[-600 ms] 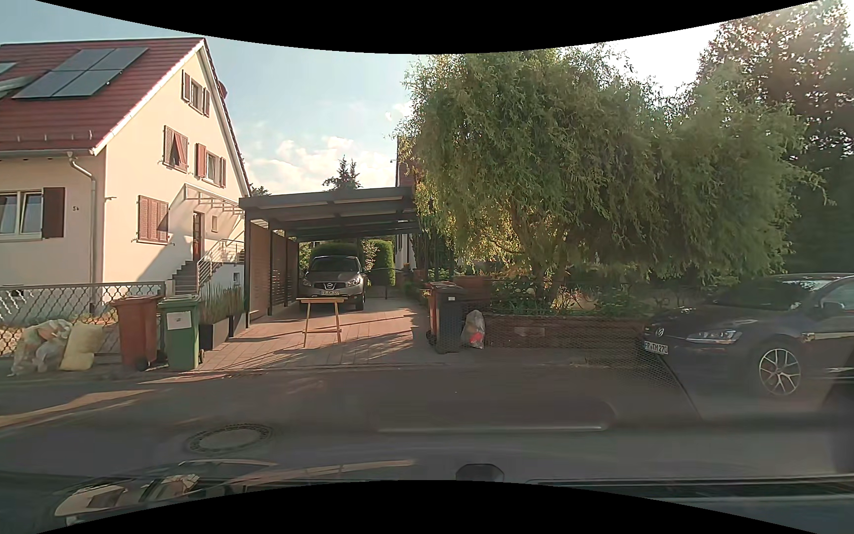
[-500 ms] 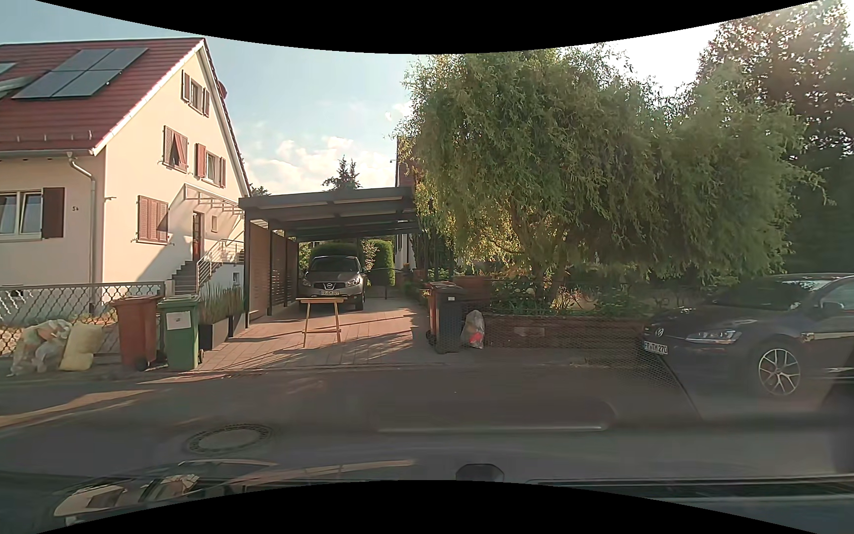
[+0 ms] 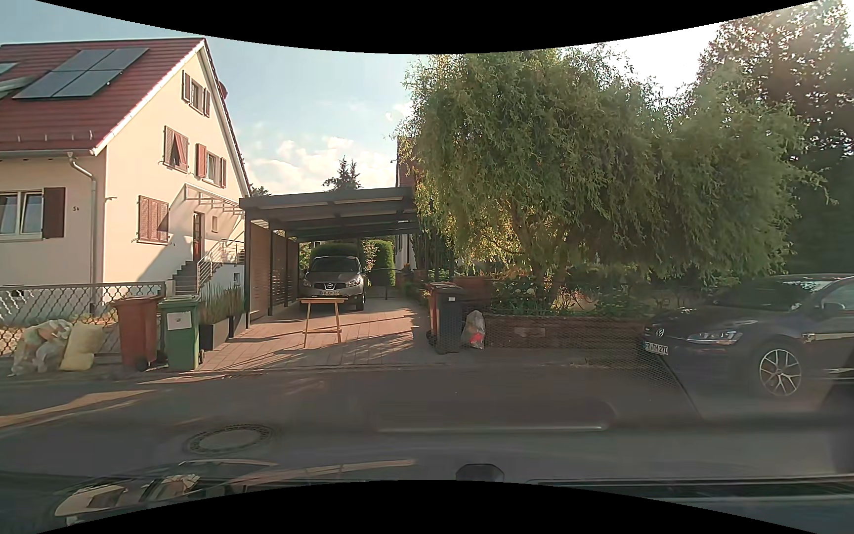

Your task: Follow the waypoints while adhering to traffic rules and regulations

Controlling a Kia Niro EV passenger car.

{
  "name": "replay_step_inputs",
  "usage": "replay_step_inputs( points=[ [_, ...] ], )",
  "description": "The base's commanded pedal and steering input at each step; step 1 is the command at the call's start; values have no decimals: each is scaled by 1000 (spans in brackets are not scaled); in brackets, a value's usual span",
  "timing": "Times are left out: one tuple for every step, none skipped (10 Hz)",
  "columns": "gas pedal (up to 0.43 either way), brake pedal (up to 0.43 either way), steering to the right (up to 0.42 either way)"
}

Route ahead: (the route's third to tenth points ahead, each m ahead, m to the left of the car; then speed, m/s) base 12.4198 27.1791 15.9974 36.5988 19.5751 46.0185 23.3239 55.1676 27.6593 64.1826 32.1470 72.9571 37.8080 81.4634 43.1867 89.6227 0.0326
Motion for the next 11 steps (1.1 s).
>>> replay_step_inputs(
  points=[
    [0,0,-522],
    [0,0,-530],
    [0,0,-540],
    [0,0,-550],
    [0,0,-566],
    [0,0,-591],
    [0,0,-613],
    [0,0,-632],
    [0,0,-655],
    [0,0,-678],
    [0,0,-699]
  ],
)
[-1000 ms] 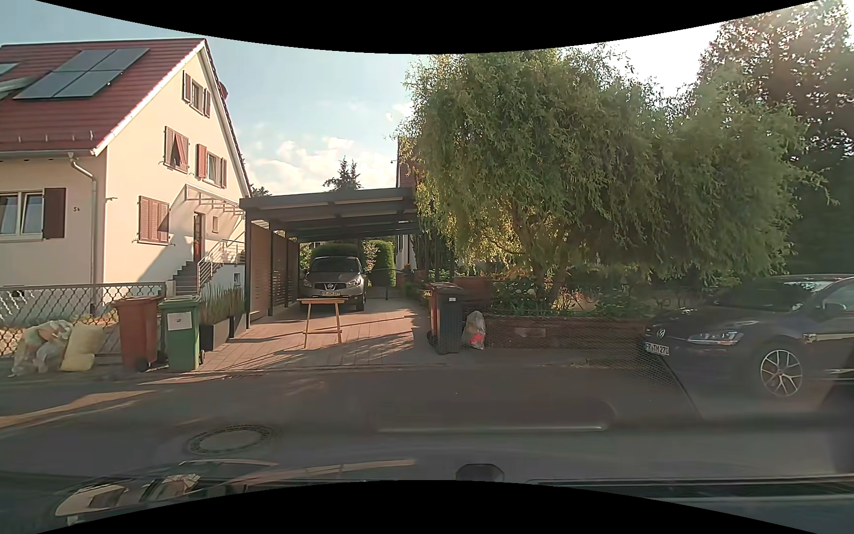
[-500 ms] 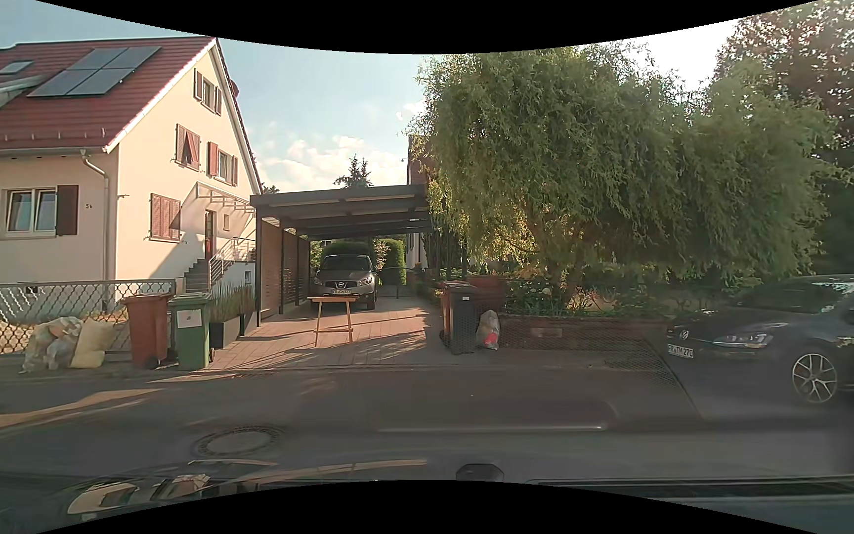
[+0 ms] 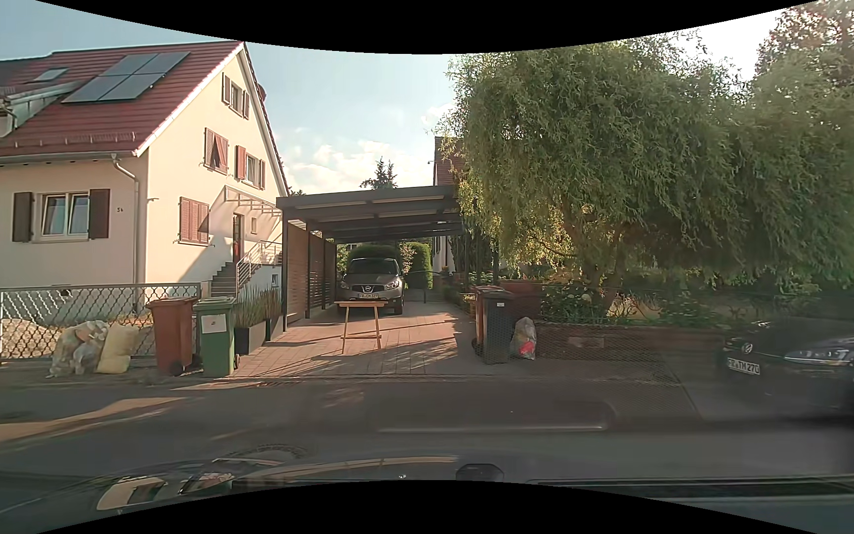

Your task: Follow the waypoints while adhering to traffic rules and regulations

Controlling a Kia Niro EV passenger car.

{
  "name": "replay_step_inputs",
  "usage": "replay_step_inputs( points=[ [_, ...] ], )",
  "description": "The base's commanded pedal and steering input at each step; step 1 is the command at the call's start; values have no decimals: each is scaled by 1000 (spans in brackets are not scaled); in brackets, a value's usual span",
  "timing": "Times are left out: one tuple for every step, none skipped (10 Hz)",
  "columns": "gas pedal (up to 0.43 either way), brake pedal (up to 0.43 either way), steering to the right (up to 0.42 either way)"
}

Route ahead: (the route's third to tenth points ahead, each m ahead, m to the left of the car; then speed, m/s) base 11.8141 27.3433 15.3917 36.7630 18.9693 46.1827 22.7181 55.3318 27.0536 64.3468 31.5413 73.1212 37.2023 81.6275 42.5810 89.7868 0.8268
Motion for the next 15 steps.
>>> replay_step_inputs(
  points=[
    [0,0,-723],
    [0,0,-741],
    [0,0,-760],
    [8,0,-776],
    [20,0,-787],
    [20,0,-793],
    [47,0,-805],
    [67,0,-817],
    [79,0,-828],
    [79,0,-835],
    [79,0,-844],
    [79,0,-849],
    [79,0,-850],
    [98,0,-850],
    [98,0,-845]
  ],
)
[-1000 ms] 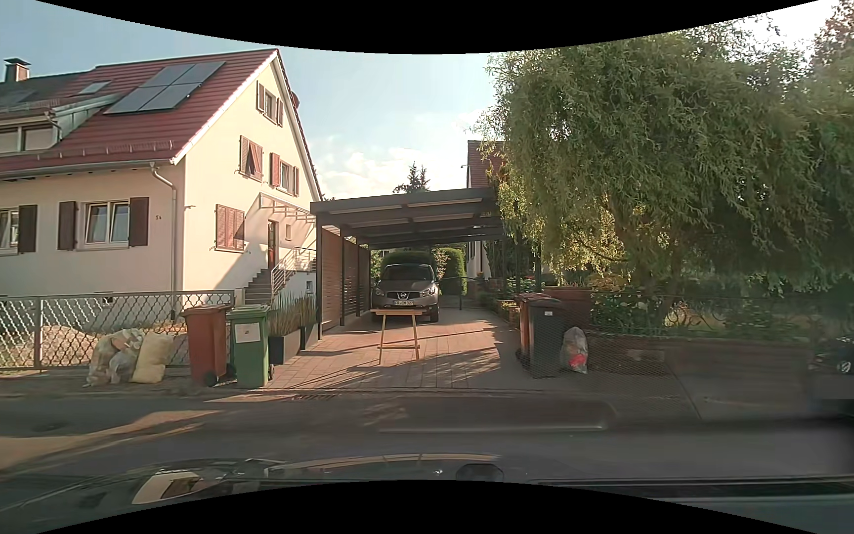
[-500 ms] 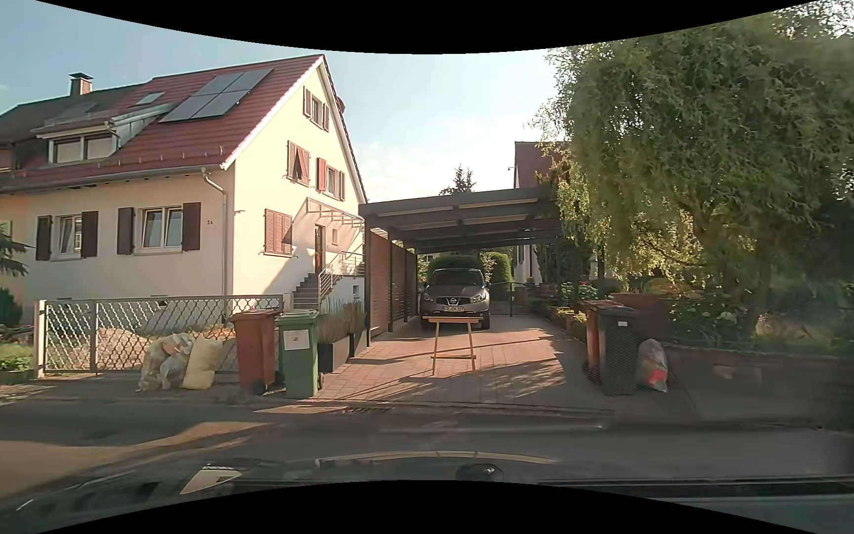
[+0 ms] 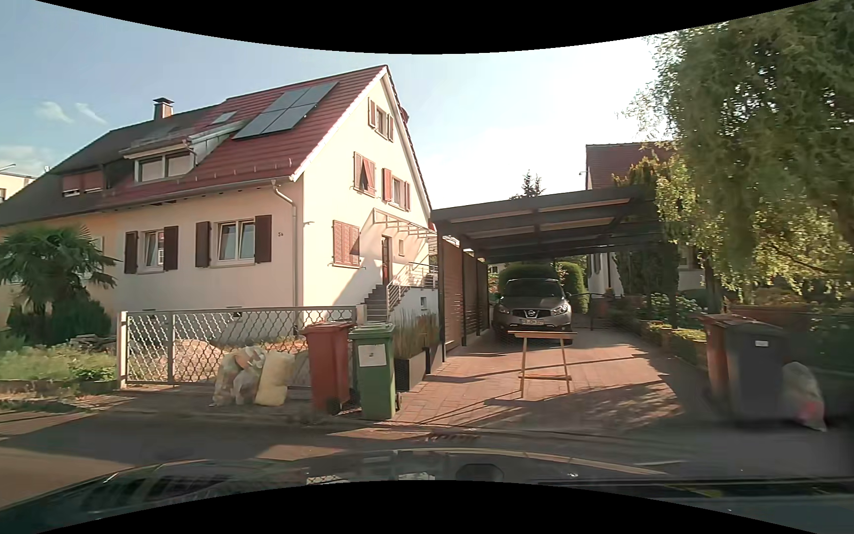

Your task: Follow the waypoints while adhering to traffic rules and regulations

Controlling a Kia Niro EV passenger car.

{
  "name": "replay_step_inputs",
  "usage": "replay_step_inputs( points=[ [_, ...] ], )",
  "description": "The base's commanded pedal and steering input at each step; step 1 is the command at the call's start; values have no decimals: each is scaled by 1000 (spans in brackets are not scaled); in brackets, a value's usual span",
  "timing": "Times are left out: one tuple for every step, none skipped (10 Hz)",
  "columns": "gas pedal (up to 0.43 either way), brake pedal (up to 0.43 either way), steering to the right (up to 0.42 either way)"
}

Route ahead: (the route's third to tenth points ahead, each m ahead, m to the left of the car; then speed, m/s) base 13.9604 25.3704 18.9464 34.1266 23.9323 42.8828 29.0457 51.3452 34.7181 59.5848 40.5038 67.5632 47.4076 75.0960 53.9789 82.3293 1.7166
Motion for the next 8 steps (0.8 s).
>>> replay_step_inputs(
  points=[
    [98,0,-841],
    [98,0,-839],
    [98,0,-835],
    [98,0,-827],
    [98,0,-820],
    [110,0,-815],
    [110,0,-810],
    [98,0,-808]
  ],
)
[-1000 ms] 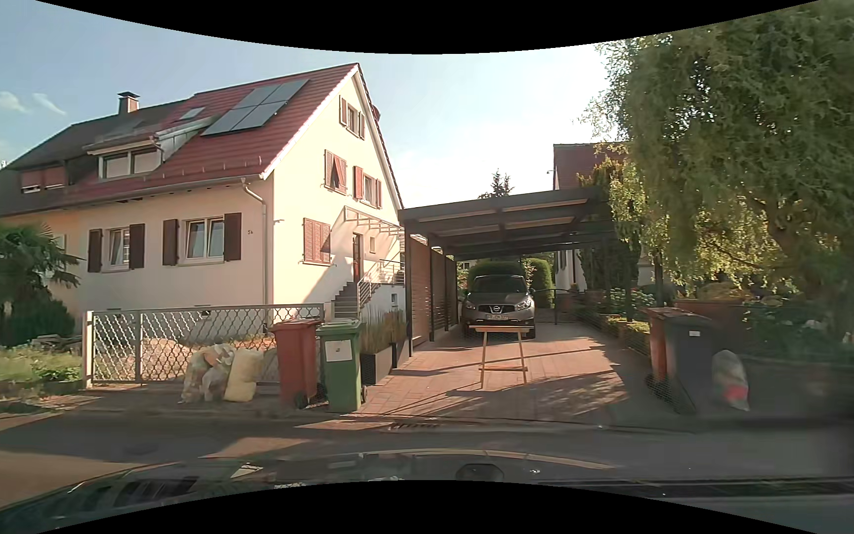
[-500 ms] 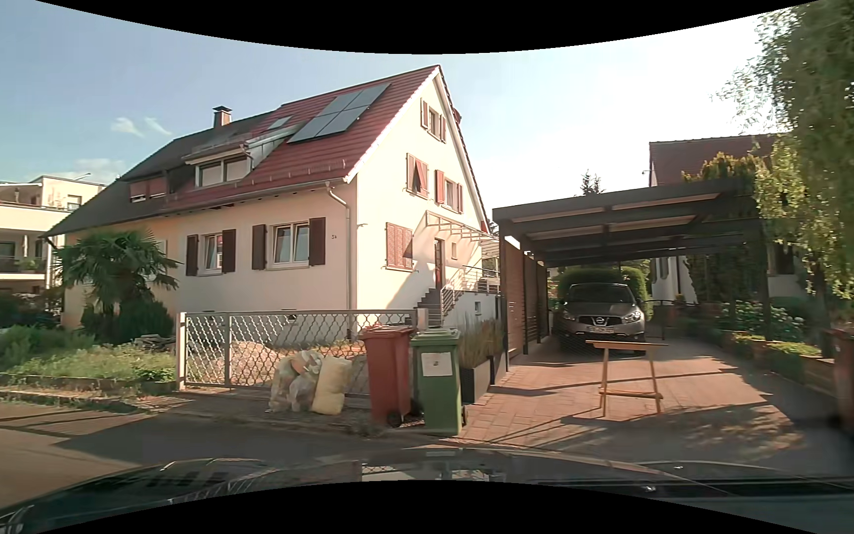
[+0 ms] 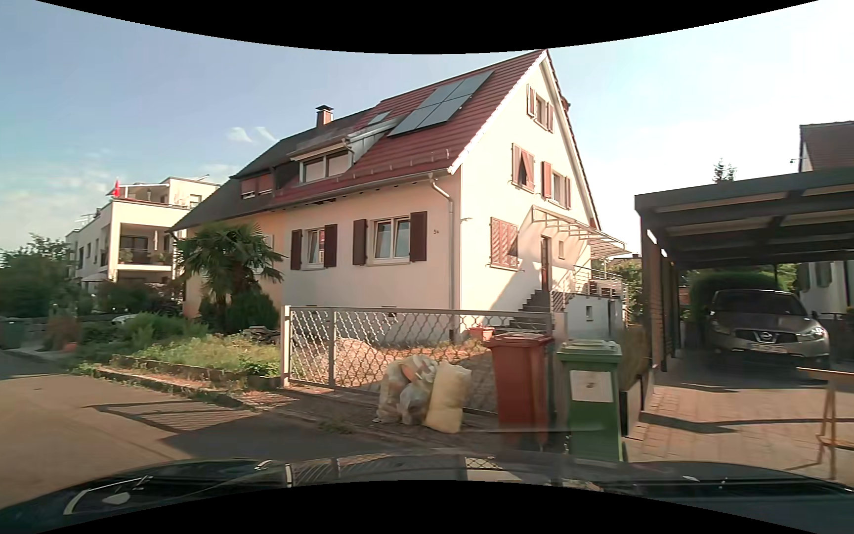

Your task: Follow the waypoints while adhering to traffic rules and regulations

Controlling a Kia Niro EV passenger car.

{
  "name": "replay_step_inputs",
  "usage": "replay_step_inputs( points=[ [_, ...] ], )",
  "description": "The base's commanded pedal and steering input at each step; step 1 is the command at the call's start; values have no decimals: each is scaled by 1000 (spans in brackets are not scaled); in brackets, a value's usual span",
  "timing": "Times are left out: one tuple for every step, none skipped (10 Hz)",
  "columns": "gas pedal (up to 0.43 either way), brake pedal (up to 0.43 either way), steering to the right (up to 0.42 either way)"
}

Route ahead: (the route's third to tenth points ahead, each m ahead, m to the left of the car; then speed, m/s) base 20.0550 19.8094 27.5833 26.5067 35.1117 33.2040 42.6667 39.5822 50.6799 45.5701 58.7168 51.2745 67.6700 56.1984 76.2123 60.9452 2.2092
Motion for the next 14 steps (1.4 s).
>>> replay_step_inputs(
  points=[
    [98,0,-810],
    [110,0,-809],
    [110,0,-809],
    [110,0,-808],
    [110,0,-798],
    [110,0,-783],
    [110,0,-769],
    [110,0,-749],
    [110,0,-723],
    [110,0,-702],
    [110,0,-672],
    [110,0,-639],
    [110,0,-599],
    [110,0,-558]
  ],
)
